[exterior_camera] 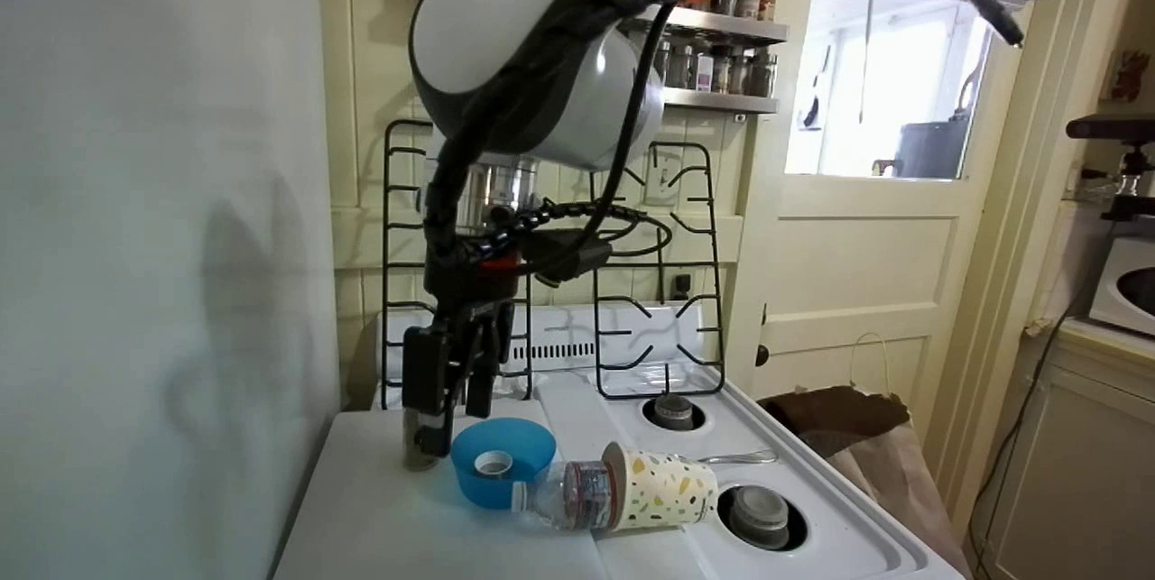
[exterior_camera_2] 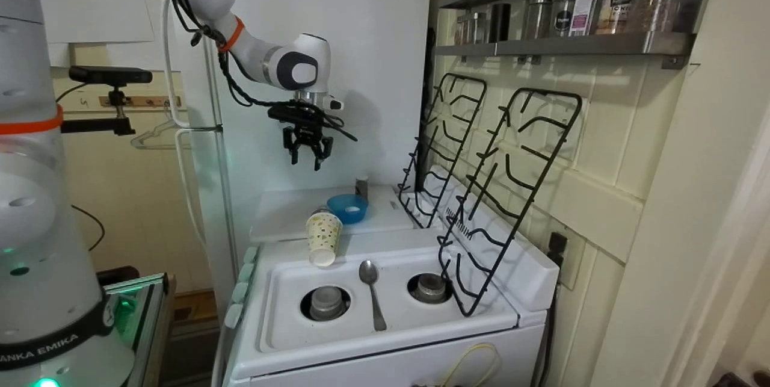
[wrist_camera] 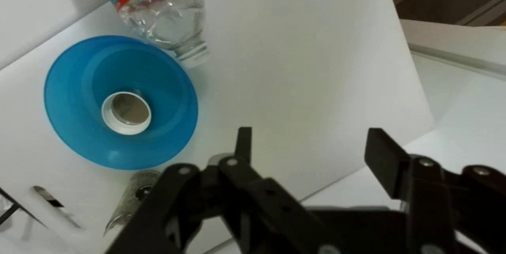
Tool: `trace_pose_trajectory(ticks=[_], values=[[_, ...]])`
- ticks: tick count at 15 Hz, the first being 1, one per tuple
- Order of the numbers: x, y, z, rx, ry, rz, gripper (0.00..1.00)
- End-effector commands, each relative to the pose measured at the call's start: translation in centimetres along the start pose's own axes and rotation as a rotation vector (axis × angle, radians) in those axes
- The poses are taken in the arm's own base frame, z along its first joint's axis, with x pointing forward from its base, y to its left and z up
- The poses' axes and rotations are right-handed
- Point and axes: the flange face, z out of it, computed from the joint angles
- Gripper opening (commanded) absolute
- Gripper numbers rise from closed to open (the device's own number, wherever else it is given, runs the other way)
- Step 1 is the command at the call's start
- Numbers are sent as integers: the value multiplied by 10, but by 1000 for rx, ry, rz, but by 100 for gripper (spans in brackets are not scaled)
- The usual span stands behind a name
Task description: Remove the water bottle from the paper cup
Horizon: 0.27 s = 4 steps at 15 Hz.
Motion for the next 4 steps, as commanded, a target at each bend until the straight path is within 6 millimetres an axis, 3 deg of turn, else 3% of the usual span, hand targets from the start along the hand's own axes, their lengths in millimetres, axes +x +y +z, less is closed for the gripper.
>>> trace_pose_trajectory(ticks=[1, 2, 4], values=[[0, 1, -2, -4, 1, 2, 84], [1, 1, -1, -2, -1, 1, 91], [1, -1, 5, 3, -9, -1, 93]])
